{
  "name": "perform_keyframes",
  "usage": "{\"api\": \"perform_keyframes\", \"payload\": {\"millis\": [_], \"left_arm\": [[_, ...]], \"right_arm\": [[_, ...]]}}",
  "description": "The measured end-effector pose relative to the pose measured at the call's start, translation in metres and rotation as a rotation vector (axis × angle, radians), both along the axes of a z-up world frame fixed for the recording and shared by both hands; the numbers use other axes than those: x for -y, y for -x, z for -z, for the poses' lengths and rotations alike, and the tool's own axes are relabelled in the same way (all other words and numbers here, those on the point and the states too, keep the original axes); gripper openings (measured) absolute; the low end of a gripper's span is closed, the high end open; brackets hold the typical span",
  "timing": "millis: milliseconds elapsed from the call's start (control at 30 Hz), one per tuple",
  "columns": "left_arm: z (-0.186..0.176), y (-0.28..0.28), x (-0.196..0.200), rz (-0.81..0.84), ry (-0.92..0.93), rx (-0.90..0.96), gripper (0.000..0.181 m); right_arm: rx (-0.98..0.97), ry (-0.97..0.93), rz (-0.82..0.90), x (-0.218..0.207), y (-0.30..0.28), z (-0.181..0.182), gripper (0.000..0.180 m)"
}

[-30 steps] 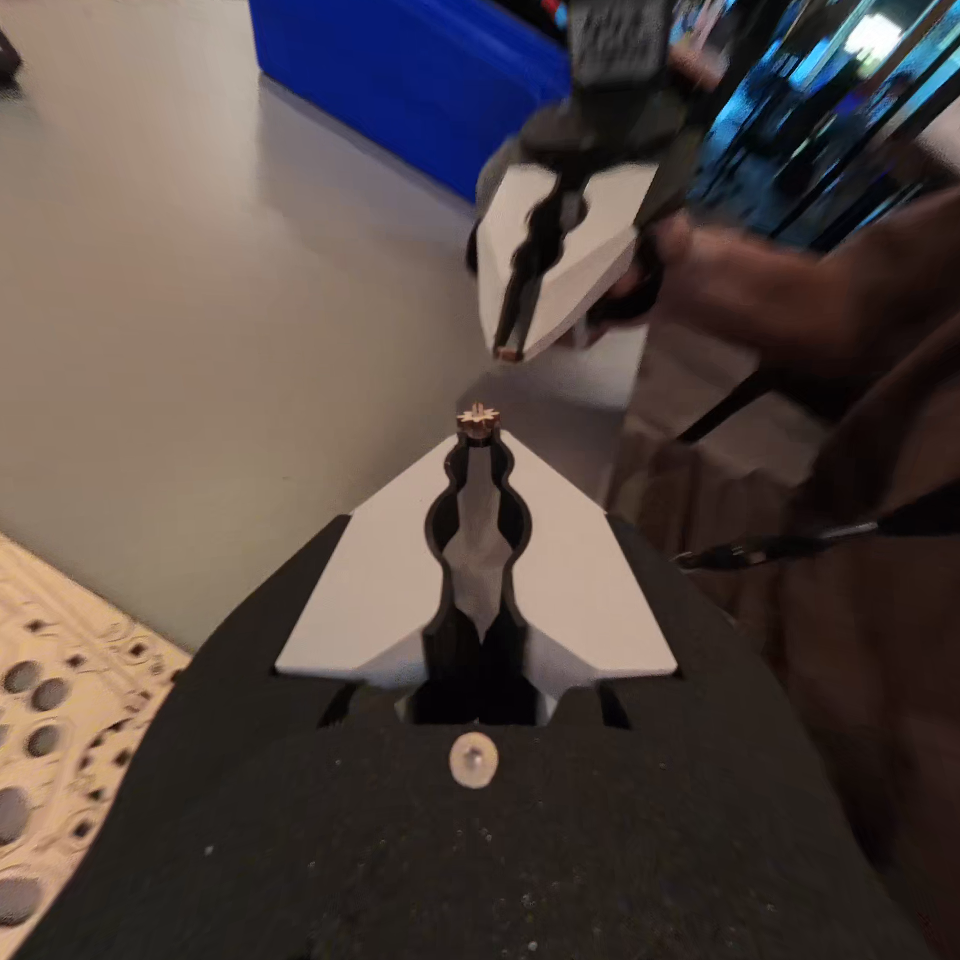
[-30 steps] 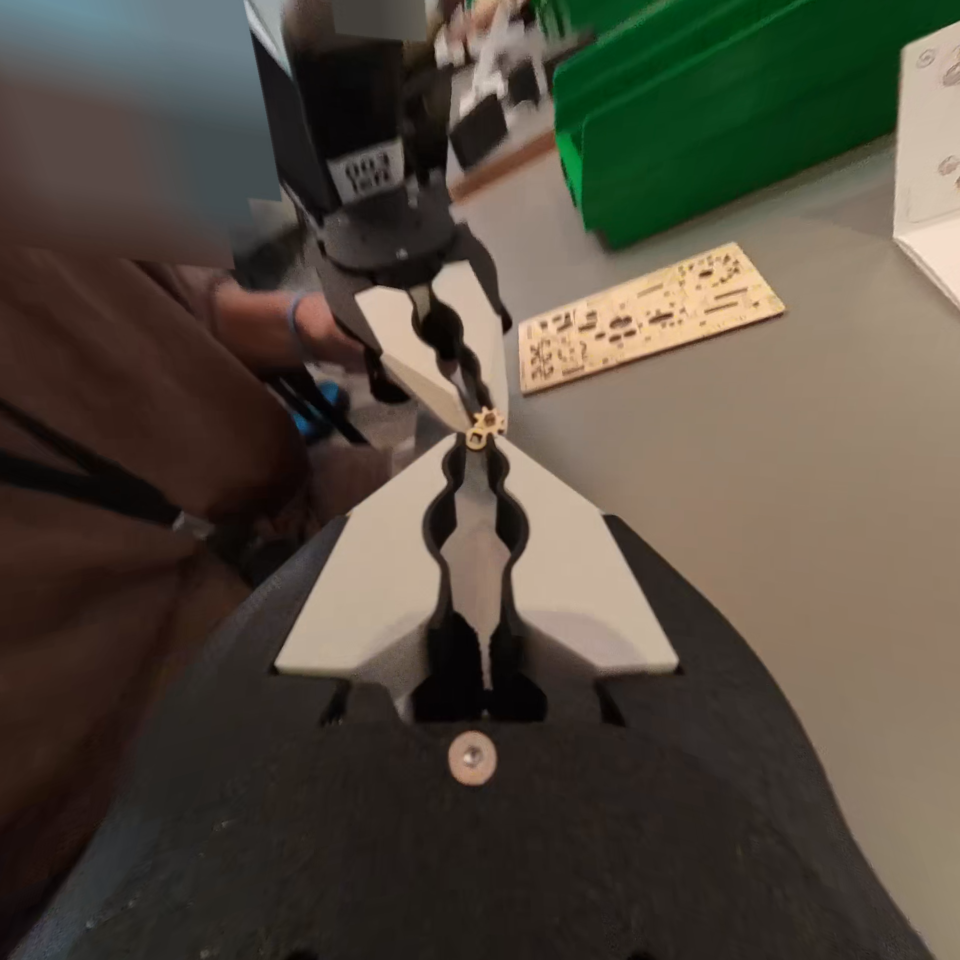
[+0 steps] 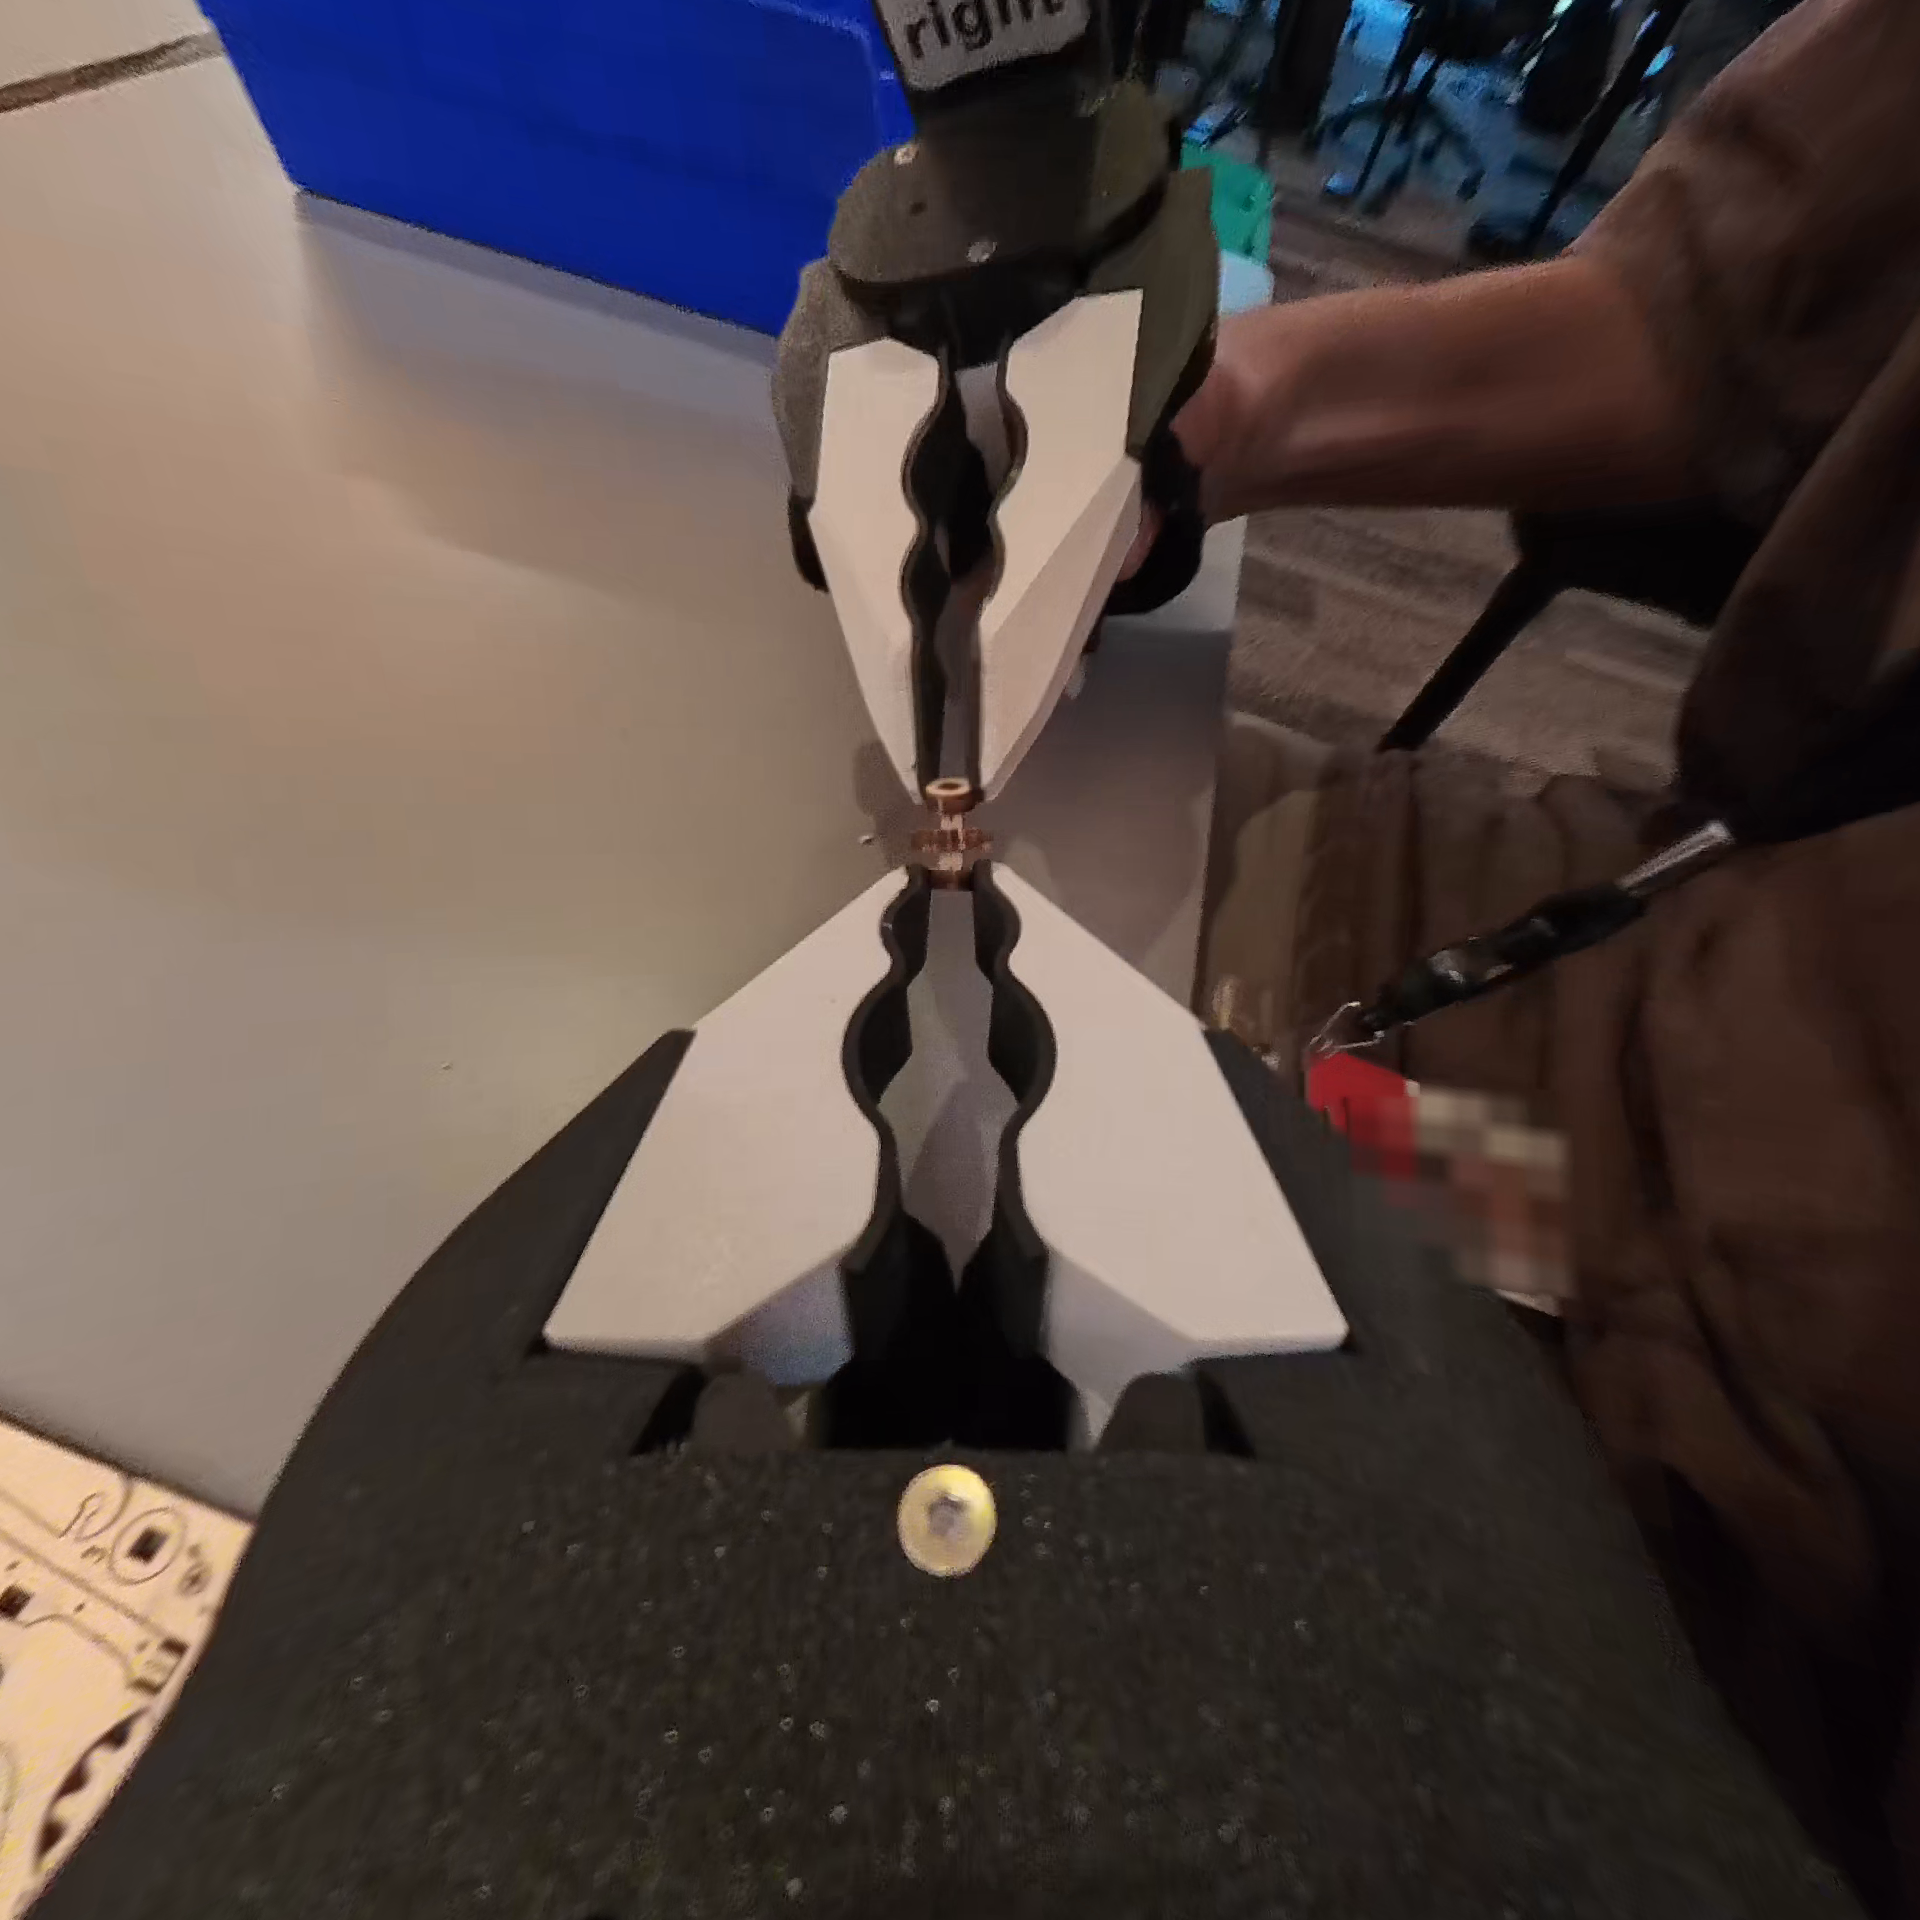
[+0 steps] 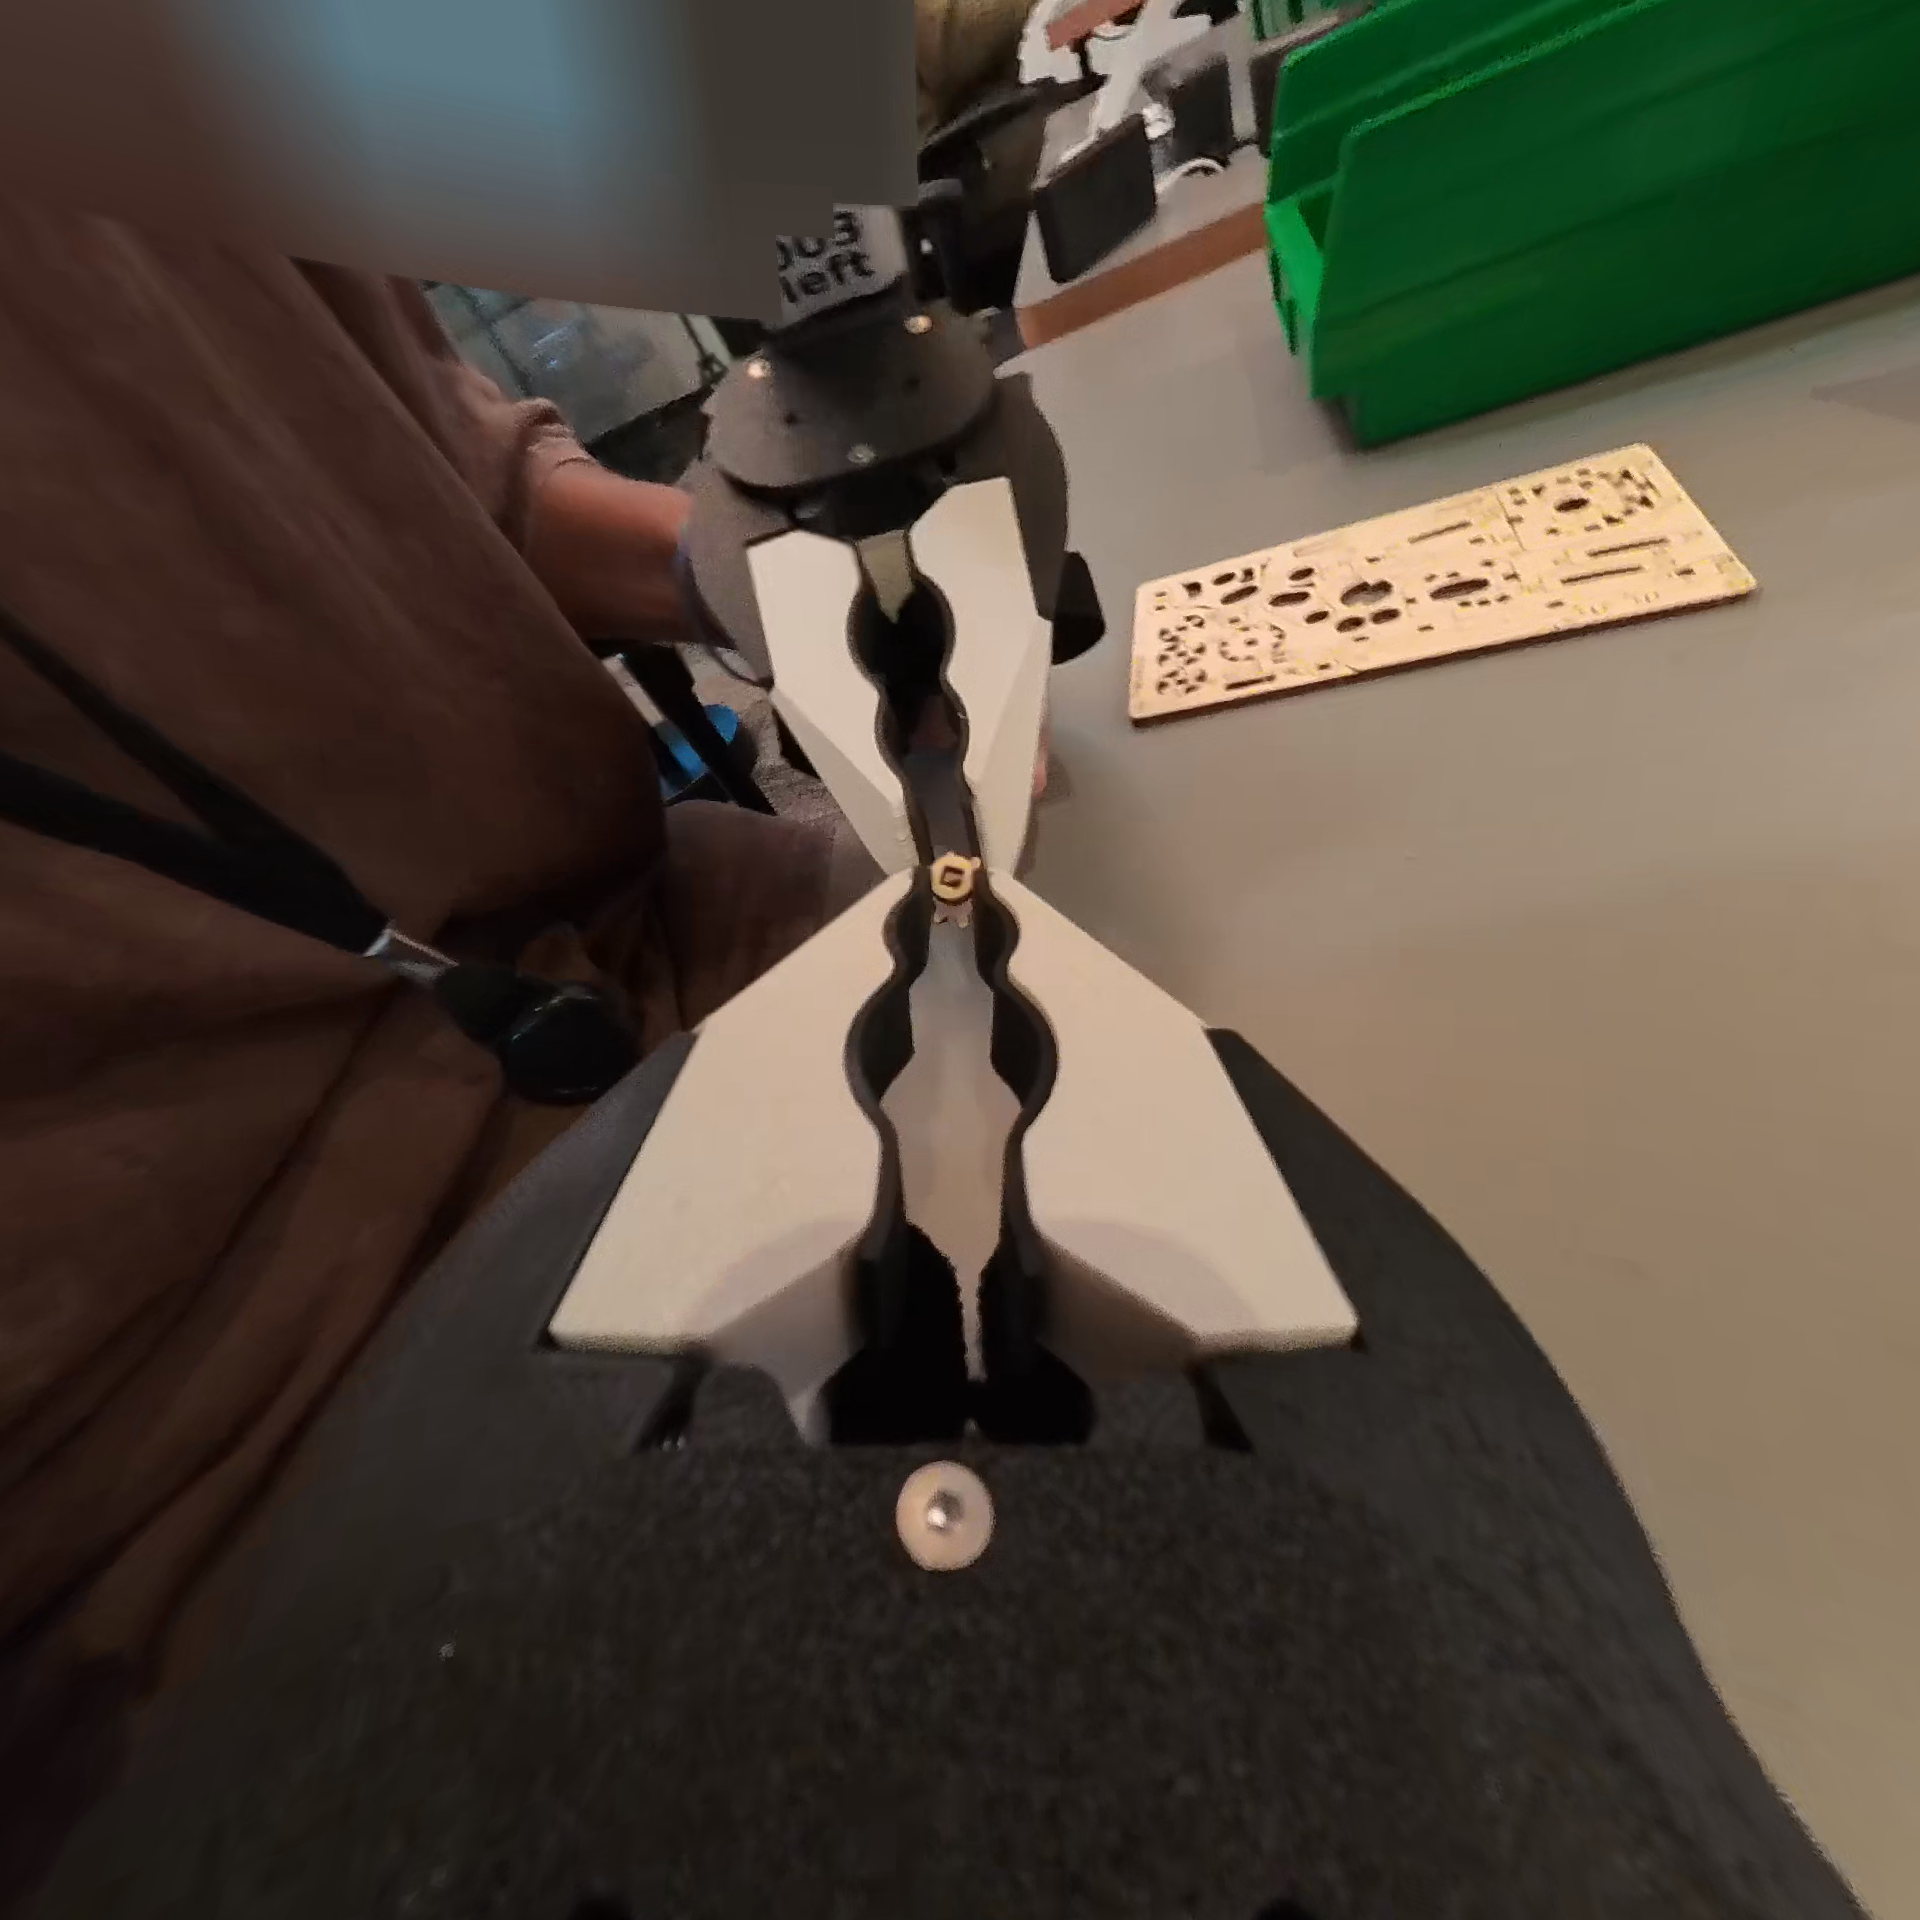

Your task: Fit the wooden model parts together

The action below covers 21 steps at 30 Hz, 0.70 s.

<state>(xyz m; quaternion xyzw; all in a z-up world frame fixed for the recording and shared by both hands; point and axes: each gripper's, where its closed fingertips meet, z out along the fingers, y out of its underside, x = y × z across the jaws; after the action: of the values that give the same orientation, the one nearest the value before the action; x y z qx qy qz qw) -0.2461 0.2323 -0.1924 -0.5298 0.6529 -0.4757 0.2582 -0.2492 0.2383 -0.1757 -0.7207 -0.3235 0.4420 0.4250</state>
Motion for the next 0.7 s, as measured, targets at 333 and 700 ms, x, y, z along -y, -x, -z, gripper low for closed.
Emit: {"api": "perform_keyframes", "payload": {"millis": [333,700], "left_arm": [[-0.032,0.017,0.032,0.209,0.267,0.063,0.005],[-0.036,0.019,0.032,0.213,0.334,0.056,0.006]], "right_arm": [[-0.113,-0.087,-0.168,0.029,0.014,-0.029,0.007],[-0.117,-0.096,-0.161,0.030,0.016,-0.030,0.007]]}}
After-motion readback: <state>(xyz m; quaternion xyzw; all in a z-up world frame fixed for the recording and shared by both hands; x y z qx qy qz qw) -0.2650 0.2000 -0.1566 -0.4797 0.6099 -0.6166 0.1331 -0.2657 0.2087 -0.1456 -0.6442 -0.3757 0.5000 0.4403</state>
